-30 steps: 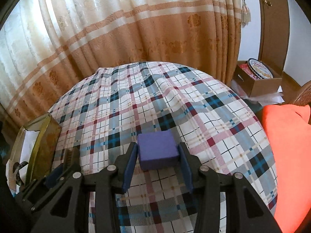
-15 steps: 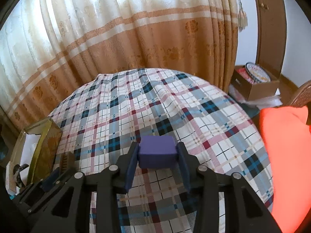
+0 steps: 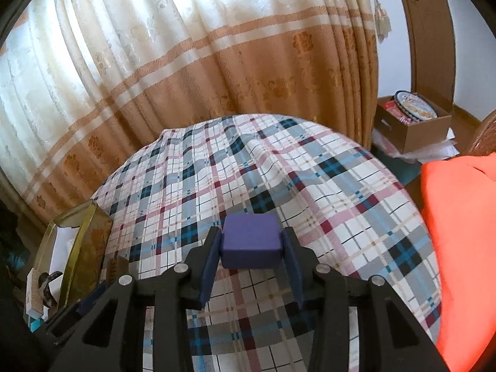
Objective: Organize rigid objects
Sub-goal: 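Carry the brush and purple block over the tin box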
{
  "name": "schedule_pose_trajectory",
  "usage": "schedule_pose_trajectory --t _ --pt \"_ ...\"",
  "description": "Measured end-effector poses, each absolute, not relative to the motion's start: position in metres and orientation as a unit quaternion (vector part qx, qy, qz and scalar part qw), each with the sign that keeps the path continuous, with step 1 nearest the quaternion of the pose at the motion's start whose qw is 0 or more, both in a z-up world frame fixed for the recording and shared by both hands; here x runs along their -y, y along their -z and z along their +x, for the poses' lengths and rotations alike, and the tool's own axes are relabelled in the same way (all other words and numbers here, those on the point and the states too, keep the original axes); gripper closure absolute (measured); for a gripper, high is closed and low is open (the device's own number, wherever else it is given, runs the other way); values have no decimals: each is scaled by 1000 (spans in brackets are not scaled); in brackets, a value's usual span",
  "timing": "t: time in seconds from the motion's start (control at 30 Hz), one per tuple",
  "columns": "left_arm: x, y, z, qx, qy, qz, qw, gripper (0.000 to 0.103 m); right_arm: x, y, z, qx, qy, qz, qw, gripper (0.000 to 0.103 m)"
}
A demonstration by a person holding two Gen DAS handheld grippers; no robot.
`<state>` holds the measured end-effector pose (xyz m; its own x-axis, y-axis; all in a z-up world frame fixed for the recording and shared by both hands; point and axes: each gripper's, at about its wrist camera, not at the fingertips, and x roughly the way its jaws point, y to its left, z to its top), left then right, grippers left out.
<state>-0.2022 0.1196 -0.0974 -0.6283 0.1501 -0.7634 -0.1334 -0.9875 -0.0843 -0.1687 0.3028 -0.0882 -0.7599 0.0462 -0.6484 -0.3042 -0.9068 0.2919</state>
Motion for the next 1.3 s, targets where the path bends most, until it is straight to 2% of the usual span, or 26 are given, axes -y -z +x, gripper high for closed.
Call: schedule_pose_trajectory --t 1.3 --pt "-98 68 -167 19 -924 -368 99 79 -252 69 -134 -167 -934 -304 83 60"
